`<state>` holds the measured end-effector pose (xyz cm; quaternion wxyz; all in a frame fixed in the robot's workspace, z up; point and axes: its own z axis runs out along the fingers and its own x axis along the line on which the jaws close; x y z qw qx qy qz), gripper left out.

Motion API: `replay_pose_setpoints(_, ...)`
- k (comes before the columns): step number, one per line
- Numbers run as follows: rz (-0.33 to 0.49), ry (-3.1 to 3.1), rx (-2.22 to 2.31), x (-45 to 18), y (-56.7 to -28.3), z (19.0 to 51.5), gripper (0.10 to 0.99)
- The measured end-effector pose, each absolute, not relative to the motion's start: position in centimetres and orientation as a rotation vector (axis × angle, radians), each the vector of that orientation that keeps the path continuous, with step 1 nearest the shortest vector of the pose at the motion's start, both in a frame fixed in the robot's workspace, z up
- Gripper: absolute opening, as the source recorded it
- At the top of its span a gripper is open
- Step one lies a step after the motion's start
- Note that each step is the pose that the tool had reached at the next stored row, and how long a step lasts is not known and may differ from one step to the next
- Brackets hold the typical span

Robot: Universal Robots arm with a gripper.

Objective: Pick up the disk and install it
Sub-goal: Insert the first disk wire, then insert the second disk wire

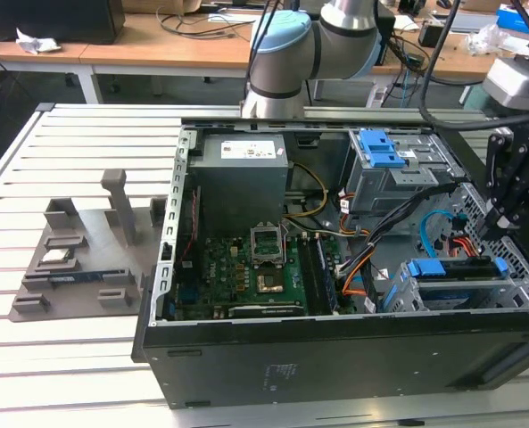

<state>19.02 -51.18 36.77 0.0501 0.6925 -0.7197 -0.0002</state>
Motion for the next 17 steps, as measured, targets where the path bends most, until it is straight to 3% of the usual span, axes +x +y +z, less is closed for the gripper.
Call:
replay_pose_setpoints(5,-0.001,-2.192,2.109,19.0,-51.2,38.4,0.106)
replay_pose_setpoints(14,-0.001,-2.192,2.109,19.0,-51.2,38.4,0.106)
replay_pose_setpoints(15,-0.001,-2.192,2.109,19.0,-51.2,38.4,0.114)
replay_pose_setpoints(16,-0.001,-2.192,2.109,19.0,-51.2,38.4,0.235)
replay_pose_setpoints(17,-0.001,-2.192,2.109,19.0,-51.2,38.4,0.235)
